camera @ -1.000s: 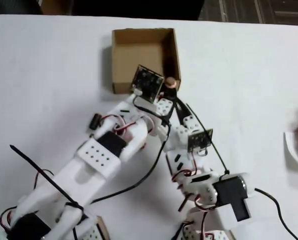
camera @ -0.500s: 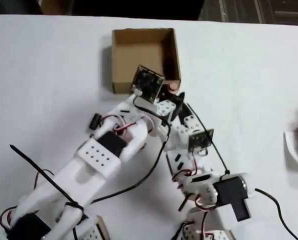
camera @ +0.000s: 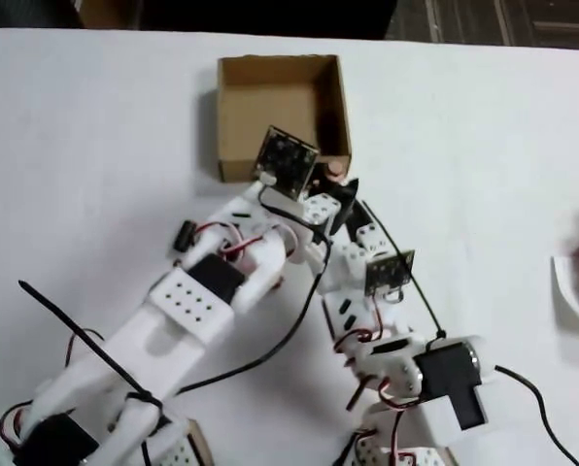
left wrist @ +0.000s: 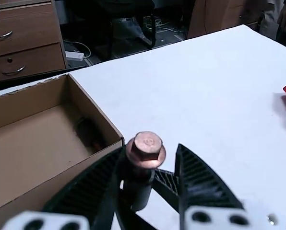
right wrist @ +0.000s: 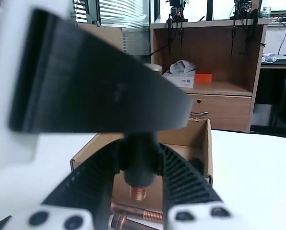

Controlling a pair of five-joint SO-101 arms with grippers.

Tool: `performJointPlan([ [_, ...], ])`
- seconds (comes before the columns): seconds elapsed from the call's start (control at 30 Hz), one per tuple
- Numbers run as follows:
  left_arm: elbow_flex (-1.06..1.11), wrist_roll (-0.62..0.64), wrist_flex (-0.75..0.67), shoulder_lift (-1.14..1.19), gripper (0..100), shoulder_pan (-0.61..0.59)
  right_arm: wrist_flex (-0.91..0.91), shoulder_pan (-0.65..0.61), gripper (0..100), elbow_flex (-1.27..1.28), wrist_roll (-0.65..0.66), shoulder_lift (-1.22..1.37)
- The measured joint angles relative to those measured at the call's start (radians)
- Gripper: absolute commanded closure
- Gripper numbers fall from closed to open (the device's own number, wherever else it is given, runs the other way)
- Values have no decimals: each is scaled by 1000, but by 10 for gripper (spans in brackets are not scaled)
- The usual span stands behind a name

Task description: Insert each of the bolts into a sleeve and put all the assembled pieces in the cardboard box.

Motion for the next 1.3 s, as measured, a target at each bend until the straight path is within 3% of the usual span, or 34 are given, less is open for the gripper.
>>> performJointPlan([
  [0.3,-18,-48,0,-2,832,-48,2,-3,978,0,0,2],
  [0.47,-48,-48,0,-2,780,-61,0,0,978,0,0,2],
  [0.7,-77,-48,0,-2,897,-69,0,-2,978,0,0,5],
  [0.87,-210,-48,6,-2,933,-169,71,0,978,-21,0,5],
  [1.17,-267,-48,301,-3,935,-503,390,2,978,-196,0,2],
  [1.3,-221,-48,485,-2,935,-583,623,2,978,-298,0,-80],
])
